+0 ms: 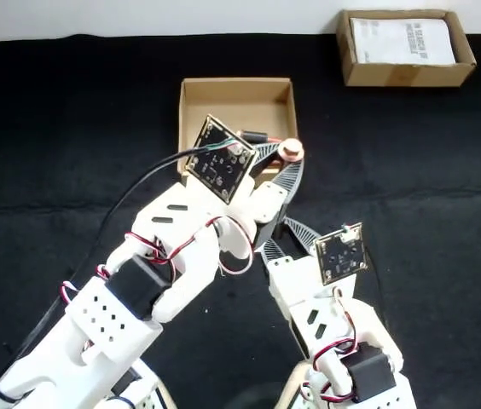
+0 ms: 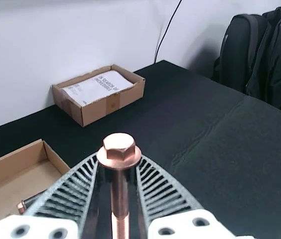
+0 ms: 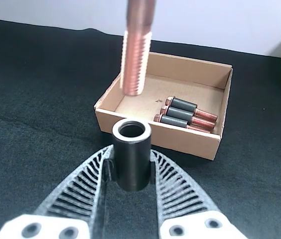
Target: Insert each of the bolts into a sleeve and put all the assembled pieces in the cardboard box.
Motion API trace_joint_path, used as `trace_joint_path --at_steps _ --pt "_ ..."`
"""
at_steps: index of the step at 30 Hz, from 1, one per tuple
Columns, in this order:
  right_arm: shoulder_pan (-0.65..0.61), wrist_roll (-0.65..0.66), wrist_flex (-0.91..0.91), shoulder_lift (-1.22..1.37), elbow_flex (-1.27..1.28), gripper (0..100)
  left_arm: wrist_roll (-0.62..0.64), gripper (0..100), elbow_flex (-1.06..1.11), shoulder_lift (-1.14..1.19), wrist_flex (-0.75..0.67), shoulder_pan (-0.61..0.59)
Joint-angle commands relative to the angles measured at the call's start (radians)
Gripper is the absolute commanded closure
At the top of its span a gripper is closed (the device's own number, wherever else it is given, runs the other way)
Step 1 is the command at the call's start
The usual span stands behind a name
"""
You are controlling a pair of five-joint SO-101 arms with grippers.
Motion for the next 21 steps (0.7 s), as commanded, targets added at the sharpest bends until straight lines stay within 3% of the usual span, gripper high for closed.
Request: trace_joint_path --at_steps 1,9,21 --pt "0.005 -0.003 -0.004 0.002 -0.044 99.1 0.008 99 -0.033 0.001 0.005 0.012" --pt "0.059 -0.003 -0.004 0.002 -0.044 99.1 0.095 99 -0.024 0.001 0.005 0.053" --pt "0.059 -0.003 -0.004 -0.005 -0.047 99.1 0.091 99 0.041 0.002 -0.002 0.053"
